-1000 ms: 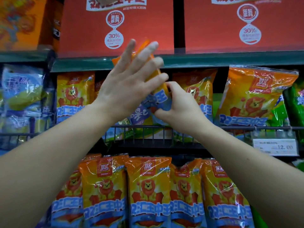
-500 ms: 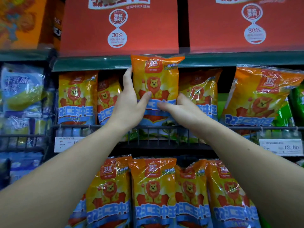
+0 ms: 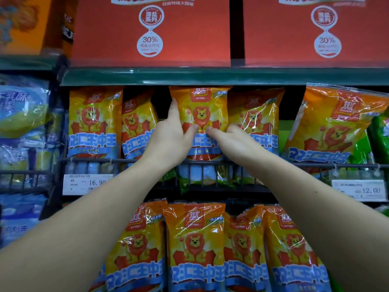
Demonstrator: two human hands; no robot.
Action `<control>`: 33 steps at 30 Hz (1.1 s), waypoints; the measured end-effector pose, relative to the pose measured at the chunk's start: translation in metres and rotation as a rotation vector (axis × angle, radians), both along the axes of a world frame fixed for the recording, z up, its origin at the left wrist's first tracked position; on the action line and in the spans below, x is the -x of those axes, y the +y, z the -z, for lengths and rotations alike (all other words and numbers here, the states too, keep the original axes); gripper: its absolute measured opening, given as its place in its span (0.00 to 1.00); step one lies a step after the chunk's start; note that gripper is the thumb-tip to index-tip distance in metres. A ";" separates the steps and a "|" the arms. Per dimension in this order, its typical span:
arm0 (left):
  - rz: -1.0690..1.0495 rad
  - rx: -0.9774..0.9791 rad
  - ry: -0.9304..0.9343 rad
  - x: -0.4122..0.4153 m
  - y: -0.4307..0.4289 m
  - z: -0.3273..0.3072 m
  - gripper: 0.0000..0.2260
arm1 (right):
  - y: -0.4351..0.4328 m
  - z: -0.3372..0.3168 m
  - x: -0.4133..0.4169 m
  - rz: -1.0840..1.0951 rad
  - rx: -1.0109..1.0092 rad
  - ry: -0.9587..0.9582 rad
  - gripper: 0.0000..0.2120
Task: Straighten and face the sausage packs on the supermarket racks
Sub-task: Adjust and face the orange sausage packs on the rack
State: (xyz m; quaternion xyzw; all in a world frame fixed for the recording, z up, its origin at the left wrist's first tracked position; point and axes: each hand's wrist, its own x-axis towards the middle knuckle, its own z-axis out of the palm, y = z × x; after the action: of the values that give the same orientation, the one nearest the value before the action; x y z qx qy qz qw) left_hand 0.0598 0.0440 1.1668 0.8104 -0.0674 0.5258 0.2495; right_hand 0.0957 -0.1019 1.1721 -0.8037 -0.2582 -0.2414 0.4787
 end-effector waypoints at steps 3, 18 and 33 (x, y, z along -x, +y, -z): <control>-0.053 -0.007 0.067 -0.004 0.000 -0.007 0.35 | 0.004 0.000 -0.002 0.085 0.055 -0.053 0.29; -0.073 -0.163 0.257 -0.018 0.004 -0.016 0.39 | 0.015 0.032 -0.015 0.489 0.196 -0.729 0.20; -0.161 -0.311 -0.265 0.001 0.035 0.033 0.17 | 0.008 0.039 -0.007 0.600 0.429 -0.641 0.25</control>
State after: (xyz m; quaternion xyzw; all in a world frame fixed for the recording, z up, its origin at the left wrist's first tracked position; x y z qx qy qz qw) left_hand 0.0589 0.0787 1.1334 0.7658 -0.1150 0.6291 0.0679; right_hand 0.1030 -0.0941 1.1329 -0.8083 -0.1938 -0.5454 0.1079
